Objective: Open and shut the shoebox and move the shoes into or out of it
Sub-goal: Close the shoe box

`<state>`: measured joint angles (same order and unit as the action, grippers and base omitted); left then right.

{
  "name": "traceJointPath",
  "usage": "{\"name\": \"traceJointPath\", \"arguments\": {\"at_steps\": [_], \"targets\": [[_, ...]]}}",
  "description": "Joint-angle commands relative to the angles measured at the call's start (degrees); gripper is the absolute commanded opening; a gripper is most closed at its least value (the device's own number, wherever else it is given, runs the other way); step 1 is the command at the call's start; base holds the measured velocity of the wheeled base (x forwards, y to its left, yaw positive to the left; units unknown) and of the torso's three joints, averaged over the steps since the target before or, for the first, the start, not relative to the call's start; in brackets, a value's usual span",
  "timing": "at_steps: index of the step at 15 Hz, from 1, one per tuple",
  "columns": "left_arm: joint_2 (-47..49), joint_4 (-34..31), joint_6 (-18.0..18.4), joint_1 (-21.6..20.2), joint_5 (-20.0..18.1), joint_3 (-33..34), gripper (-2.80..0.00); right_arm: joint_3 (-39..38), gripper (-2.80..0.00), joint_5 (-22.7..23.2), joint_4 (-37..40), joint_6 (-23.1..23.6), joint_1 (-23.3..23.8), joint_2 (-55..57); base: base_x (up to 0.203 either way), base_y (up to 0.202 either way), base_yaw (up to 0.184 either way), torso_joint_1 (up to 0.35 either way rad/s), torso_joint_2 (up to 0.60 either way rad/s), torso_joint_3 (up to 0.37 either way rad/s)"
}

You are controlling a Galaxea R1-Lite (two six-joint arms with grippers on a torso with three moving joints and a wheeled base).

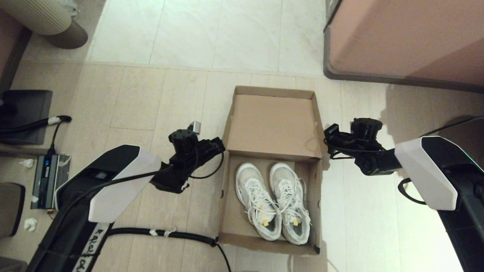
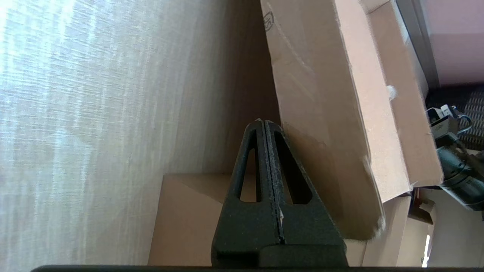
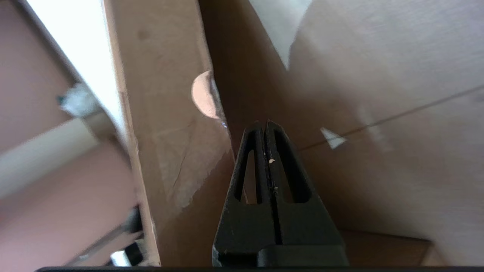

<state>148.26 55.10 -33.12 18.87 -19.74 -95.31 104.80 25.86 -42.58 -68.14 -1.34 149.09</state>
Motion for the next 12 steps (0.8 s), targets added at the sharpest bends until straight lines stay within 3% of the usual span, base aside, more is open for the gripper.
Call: {"name": "traceJointPath", "arguments": {"at_steps": [1,3,7,12], "targets": [[0.1,0.4,-0.2,0.0,-0.1,0.0,-2.80,1.9,-2.80,1.4,-0.1,-2.1,-0.3,0.8,0.000,0.000,0.000,0.000,0.00,0.000],[0.2,0.4,-0.2,0.0,-0.1,0.0,-2.80,3.3,-2.80,5.8,1.7,-4.5,-0.3,0.8,0.000,0.000,0.000,0.000,0.00,0.000],[0.3,0.4,-0.3,0.0,-0.1,0.0,-2.80,6.8,-2.80,8.6,3.5,-10.3,-0.2,2.0,0.000,0.000,0.000,0.000,0.00,0.000],[0.2,0.5,-0.4,0.0,-0.1,0.0,-2.80,6.8,-2.80,16.2,2.9,-11.7,0.0,1.4,0.000,0.000,0.000,0.000,0.00,0.000]]}}
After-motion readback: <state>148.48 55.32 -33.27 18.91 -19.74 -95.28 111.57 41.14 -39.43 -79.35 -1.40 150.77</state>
